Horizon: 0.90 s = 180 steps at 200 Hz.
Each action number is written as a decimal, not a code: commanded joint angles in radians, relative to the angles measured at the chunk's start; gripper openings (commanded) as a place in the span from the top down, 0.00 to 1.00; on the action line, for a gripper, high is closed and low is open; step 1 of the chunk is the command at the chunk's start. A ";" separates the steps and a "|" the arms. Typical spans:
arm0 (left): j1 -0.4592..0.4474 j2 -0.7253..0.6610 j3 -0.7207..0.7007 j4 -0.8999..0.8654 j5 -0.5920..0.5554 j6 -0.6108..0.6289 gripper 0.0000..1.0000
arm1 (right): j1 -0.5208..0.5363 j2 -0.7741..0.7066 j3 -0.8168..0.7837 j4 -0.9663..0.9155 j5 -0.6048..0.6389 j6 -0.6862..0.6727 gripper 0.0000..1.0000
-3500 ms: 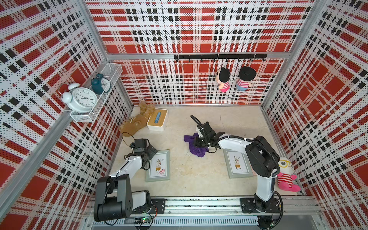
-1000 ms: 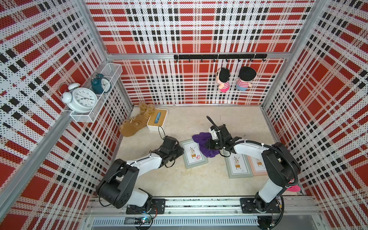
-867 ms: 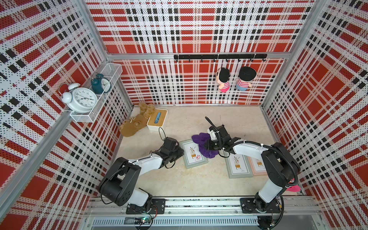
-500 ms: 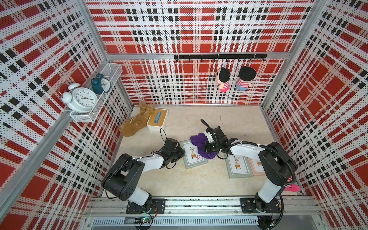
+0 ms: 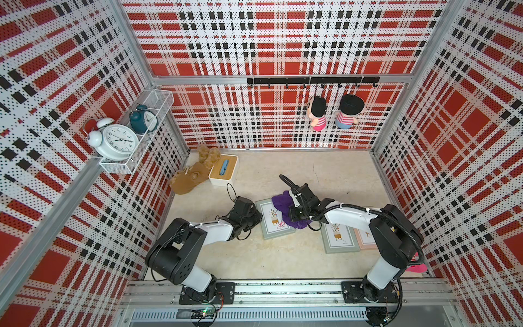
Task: Wipe the picture frame with a cloth
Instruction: Wipe the dirt from the picture frame.
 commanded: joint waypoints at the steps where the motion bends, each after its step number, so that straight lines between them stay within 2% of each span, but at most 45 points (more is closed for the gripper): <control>1: -0.009 0.072 -0.058 -0.174 -0.061 -0.004 0.76 | 0.046 0.020 -0.049 -0.177 0.037 0.008 1.00; 16: -0.012 0.086 -0.061 -0.174 -0.058 0.010 0.76 | 0.047 0.041 -0.041 -0.156 0.042 0.004 1.00; 28: -0.017 0.092 -0.057 -0.178 -0.055 0.036 0.76 | 0.045 0.085 0.023 -0.152 0.065 -0.020 1.00; 66: -0.032 0.103 -0.010 -0.251 -0.092 0.119 0.78 | -0.004 0.353 0.430 -0.247 0.096 -0.089 1.00; 88: -0.029 0.104 0.000 -0.257 -0.104 0.117 0.80 | -0.008 0.426 0.549 -0.298 0.128 -0.090 1.00; 105: -0.031 0.106 0.000 -0.261 -0.113 0.092 0.81 | 0.009 0.383 0.486 -0.288 0.135 -0.087 1.00; 135: -0.037 0.110 -0.009 -0.263 -0.136 0.033 0.86 | 0.067 0.198 0.179 -0.232 0.126 -0.032 1.00; 154: -0.046 0.108 -0.017 -0.262 -0.150 0.003 0.87 | 0.105 0.082 0.016 -0.217 0.098 0.054 1.00; 180: -0.050 0.107 -0.018 -0.262 -0.158 -0.005 0.87 | 0.129 0.001 -0.080 -0.198 0.061 0.115 1.00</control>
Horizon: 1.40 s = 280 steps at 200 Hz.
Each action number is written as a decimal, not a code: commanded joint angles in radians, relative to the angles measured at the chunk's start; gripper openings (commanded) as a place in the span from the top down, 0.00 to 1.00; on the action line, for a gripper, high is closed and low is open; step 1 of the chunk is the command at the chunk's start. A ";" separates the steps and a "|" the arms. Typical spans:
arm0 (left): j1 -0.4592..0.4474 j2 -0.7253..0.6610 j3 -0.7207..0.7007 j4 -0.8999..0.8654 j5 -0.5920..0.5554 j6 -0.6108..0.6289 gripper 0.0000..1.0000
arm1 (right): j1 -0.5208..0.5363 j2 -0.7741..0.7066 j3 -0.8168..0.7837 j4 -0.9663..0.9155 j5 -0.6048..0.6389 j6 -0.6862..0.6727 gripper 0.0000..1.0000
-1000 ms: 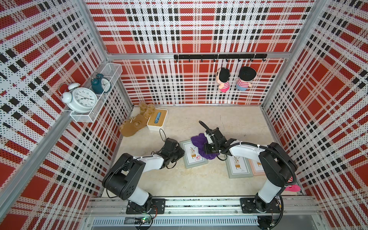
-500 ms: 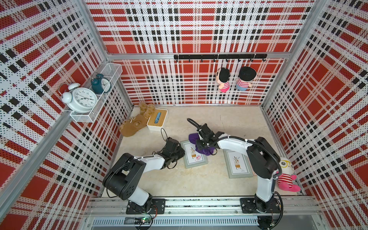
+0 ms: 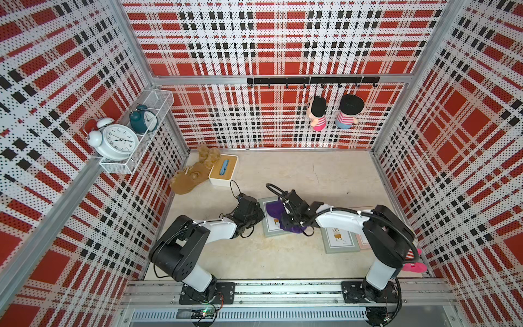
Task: Wipe the picture frame with a cloth
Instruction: Wipe the dirt from the picture frame.
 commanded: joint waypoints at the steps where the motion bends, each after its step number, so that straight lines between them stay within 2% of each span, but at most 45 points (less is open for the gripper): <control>1: -0.006 0.071 -0.070 -0.262 -0.056 -0.018 0.87 | 0.005 -0.012 -0.097 -0.110 -0.034 0.092 1.00; 25: -0.006 0.069 -0.071 -0.263 -0.056 0.000 0.87 | -0.043 0.052 -0.022 -0.104 0.007 0.047 1.00; 56: -0.005 0.069 -0.063 -0.270 -0.057 0.051 0.88 | -0.179 0.195 0.194 -0.058 -0.016 -0.036 1.00; 86: -0.008 0.068 -0.057 -0.273 -0.062 0.066 0.88 | -0.199 0.321 0.391 -0.102 -0.029 -0.090 1.00; 104: -0.010 0.069 -0.058 -0.274 -0.066 0.051 0.88 | -0.197 0.291 0.334 -0.066 -0.069 -0.077 1.00; 140: -0.011 0.075 -0.073 -0.264 -0.072 0.006 0.90 | -0.169 0.078 0.023 0.003 -0.095 -0.010 1.00; 151: -0.012 0.075 -0.079 -0.258 -0.072 -0.004 0.90 | -0.148 0.015 -0.071 0.021 -0.108 0.046 1.00; 169: -0.011 0.077 -0.085 -0.248 -0.069 -0.010 0.90 | -0.142 -0.014 -0.154 0.037 -0.158 0.092 1.00; 190: -0.014 0.073 -0.092 -0.236 -0.063 -0.001 0.90 | -0.181 0.056 -0.084 -0.004 -0.166 0.054 1.00; 215: -0.014 0.071 -0.083 -0.237 -0.059 0.025 0.89 | -0.225 0.191 0.164 -0.080 -0.111 -0.054 1.00; 246: -0.014 0.076 -0.074 -0.237 -0.056 0.026 0.90 | -0.252 0.345 0.431 -0.152 -0.056 -0.110 1.00; 259: -0.016 0.076 -0.075 -0.237 -0.056 0.013 0.90 | -0.244 0.343 0.424 -0.155 -0.058 -0.111 1.00; 280: -0.028 0.080 -0.078 -0.229 -0.062 -0.011 0.91 | -0.192 0.233 0.227 -0.083 -0.071 -0.096 1.00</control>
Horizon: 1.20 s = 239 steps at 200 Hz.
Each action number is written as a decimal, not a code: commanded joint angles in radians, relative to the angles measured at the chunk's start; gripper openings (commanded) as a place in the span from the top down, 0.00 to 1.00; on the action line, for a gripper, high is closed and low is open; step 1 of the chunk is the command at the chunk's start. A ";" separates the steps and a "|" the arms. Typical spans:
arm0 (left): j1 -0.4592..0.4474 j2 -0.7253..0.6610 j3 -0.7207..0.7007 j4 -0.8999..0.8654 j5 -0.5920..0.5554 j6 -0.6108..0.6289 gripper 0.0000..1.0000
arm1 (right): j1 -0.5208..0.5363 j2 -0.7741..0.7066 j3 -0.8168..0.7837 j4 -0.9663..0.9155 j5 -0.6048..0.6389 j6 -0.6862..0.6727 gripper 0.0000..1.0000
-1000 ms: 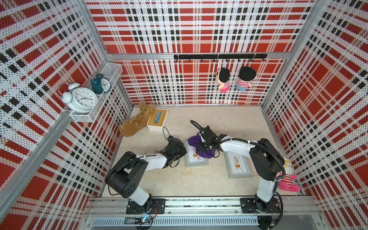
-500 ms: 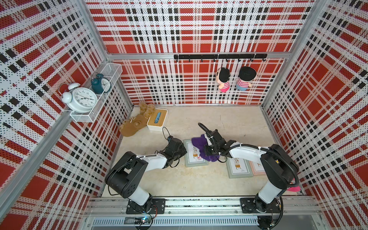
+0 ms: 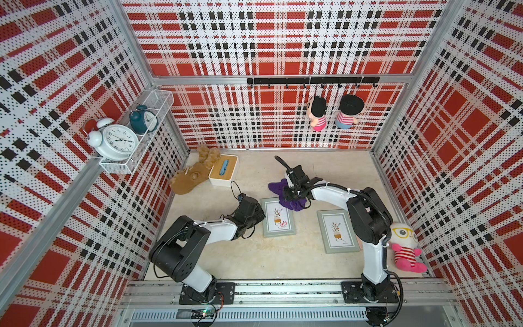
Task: Wipe the picture frame with a cloth
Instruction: Wipe the dirt from the picture frame.
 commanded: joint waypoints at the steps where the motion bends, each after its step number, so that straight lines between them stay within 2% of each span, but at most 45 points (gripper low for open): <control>1: -0.012 0.081 -0.064 -0.262 -0.032 -0.015 0.91 | 0.054 -0.067 -0.175 -0.057 0.036 -0.018 1.00; 37: -0.028 0.091 -0.057 -0.257 -0.048 -0.034 0.91 | 0.164 -0.280 -0.465 -0.089 0.021 0.139 1.00; 65: -0.033 0.092 -0.054 -0.255 -0.049 -0.037 0.91 | 0.176 -0.361 -0.539 -0.075 -0.009 0.168 1.00; 91: -0.032 0.086 -0.052 -0.255 -0.049 -0.021 0.91 | 0.102 -0.249 -0.407 -0.070 0.034 0.084 1.00; 114: -0.034 0.088 -0.046 -0.252 -0.042 -0.001 0.91 | 0.007 -0.097 -0.202 -0.027 0.045 -0.001 1.00; 125: -0.033 0.094 -0.045 -0.248 -0.033 0.008 0.91 | -0.030 -0.009 -0.064 -0.066 0.044 -0.040 1.00; 139: -0.033 0.102 -0.042 -0.246 -0.025 0.014 0.91 | -0.044 0.070 0.070 -0.104 0.044 -0.080 1.00; 153: -0.034 0.105 -0.041 -0.248 -0.024 0.013 0.91 | -0.037 0.092 0.107 -0.116 -0.003 -0.106 1.00; 170: -0.034 0.108 -0.041 -0.243 -0.024 0.005 0.91 | -0.018 0.040 -0.013 -0.056 -0.027 -0.103 1.00; 190: -0.039 0.117 -0.042 -0.233 -0.019 -0.014 0.91 | 0.001 -0.107 -0.273 0.063 -0.049 -0.056 1.00; 211: -0.045 0.123 -0.044 -0.222 -0.016 -0.026 0.91 | 0.044 -0.272 -0.474 0.112 -0.058 -0.002 1.00; 228: -0.048 0.123 -0.043 -0.219 -0.012 -0.030 0.91 | 0.063 -0.370 -0.550 0.128 -0.041 0.040 1.00; 239: -0.051 0.119 -0.041 -0.216 -0.009 -0.030 0.91 | 0.058 -0.407 -0.552 0.119 0.016 0.063 1.00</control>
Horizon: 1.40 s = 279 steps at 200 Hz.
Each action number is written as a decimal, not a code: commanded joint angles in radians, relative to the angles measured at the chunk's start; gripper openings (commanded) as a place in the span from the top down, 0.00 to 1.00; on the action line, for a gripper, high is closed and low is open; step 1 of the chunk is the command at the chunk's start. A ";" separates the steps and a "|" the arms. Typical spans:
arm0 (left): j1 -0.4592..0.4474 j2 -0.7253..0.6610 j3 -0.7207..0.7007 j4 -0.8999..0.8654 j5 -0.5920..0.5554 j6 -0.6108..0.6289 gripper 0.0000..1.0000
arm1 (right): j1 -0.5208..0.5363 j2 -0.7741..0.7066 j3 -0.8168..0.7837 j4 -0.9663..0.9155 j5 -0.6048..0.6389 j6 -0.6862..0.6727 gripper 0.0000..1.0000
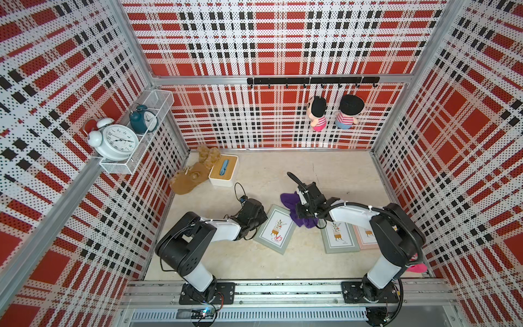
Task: Wipe the picture frame with a cloth
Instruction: Wipe the dirt from the picture frame.
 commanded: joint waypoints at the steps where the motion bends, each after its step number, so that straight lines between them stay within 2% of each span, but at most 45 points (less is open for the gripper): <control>1: -0.011 0.059 -0.052 -0.232 0.013 -0.002 0.91 | 0.023 -0.059 -0.046 -0.046 0.026 0.062 1.00; 28: -0.012 0.035 -0.017 -0.249 0.019 0.024 0.91 | -0.042 -0.063 0.073 -0.074 0.101 0.065 1.00; 48: -0.011 0.002 0.043 -0.298 0.004 0.062 0.89 | -0.051 -0.044 0.173 -0.104 0.099 0.048 1.00; 65: -0.011 -0.036 0.107 -0.341 -0.007 0.099 0.84 | -0.050 -0.061 0.186 -0.111 0.073 0.048 1.00; 82: -0.011 -0.088 0.154 -0.385 -0.010 0.127 0.76 | -0.049 -0.104 0.158 -0.137 0.060 0.063 1.00; 102: -0.012 -0.152 0.181 -0.442 -0.012 0.169 0.60 | -0.033 -0.178 0.116 -0.206 0.048 0.065 1.00; 127: -0.012 -0.221 0.155 -0.496 0.028 0.225 0.43 | 0.022 -0.271 0.040 -0.307 0.043 0.178 1.00; 165: -0.044 -0.263 0.086 -0.488 0.078 0.253 0.32 | 0.181 -0.314 -0.102 -0.276 0.037 0.374 1.00; 192: -0.069 -0.244 0.046 -0.444 0.088 0.221 0.32 | 0.226 -0.257 -0.170 -0.117 0.007 0.428 1.00; 212: -0.067 -0.225 0.027 -0.407 0.083 0.188 0.37 | 0.227 -0.188 -0.156 -0.061 0.024 0.413 1.00; 253: -0.044 -0.188 0.005 -0.362 0.096 0.148 0.60 | 0.189 -0.043 -0.066 -0.005 0.056 0.345 1.00; 279: -0.001 -0.173 0.004 -0.316 0.108 0.144 0.68 | 0.129 0.049 0.020 0.034 0.057 0.268 1.00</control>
